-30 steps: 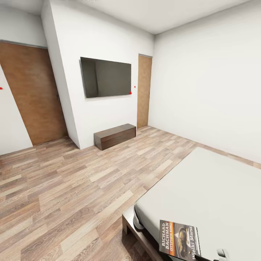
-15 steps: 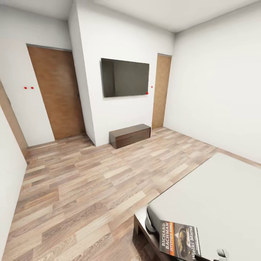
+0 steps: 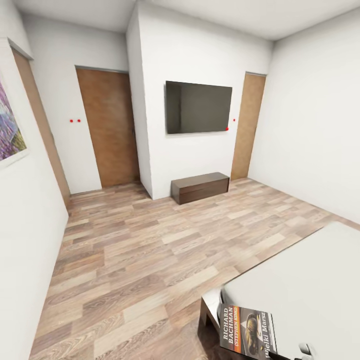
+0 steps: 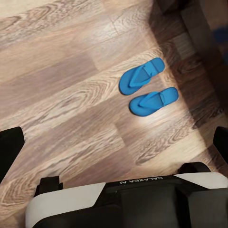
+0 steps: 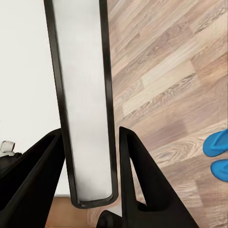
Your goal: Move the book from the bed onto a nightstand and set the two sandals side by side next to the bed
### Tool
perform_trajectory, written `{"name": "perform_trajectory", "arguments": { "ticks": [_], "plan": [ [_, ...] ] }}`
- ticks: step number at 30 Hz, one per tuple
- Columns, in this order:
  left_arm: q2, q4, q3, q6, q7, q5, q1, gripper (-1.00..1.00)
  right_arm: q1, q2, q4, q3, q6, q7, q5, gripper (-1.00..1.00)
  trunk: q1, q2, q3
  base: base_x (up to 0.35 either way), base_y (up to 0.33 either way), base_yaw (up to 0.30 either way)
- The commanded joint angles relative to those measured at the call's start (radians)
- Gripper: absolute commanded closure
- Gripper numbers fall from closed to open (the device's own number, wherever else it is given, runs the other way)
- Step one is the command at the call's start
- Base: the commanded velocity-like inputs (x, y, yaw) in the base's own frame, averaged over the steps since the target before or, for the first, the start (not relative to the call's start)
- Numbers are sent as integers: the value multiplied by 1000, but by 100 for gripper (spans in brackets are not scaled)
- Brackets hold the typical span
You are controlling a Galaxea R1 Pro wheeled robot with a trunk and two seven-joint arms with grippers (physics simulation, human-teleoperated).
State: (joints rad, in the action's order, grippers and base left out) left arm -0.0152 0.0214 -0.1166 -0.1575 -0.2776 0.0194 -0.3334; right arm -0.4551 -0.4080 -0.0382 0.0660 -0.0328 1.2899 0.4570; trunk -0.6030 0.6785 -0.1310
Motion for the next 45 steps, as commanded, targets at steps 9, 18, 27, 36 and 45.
{"name": "perform_trajectory", "arguments": {
  "ticks": [9, 18, 27, 36, 45],
  "plan": [
    [0, -1, -8, -2, -5, 2, -1, -100, -2, 0, -3, 1, -4, 4, 7, 100, 0, 1, -2, 0, 0, 294],
    [0, -1, -9, -2, -5, 2, -1, -100, -2, 0, -3, 1, -4, 5, 6, 100, 0, 1, -2, -11, 24, 294],
    [-1, -1, -9, -2, -5, 2, -1, -100, -2, 0, -3, 1, -4, 5, 6, 100, 0, 1, -2, -30, 41, 294],
    [-1, -1, -9, -2, -5, 2, -1, -100, -2, 0, -3, 1, -4, 5, 7, 100, 0, 1, -2, -1, 1, 294],
    [-2, -1, -9, -2, -5, 2, -1, -100, -2, 0, -3, 1, -4, 5, 6, 100, 0, 1, -2, 0, 0, 294]
  ]
}}
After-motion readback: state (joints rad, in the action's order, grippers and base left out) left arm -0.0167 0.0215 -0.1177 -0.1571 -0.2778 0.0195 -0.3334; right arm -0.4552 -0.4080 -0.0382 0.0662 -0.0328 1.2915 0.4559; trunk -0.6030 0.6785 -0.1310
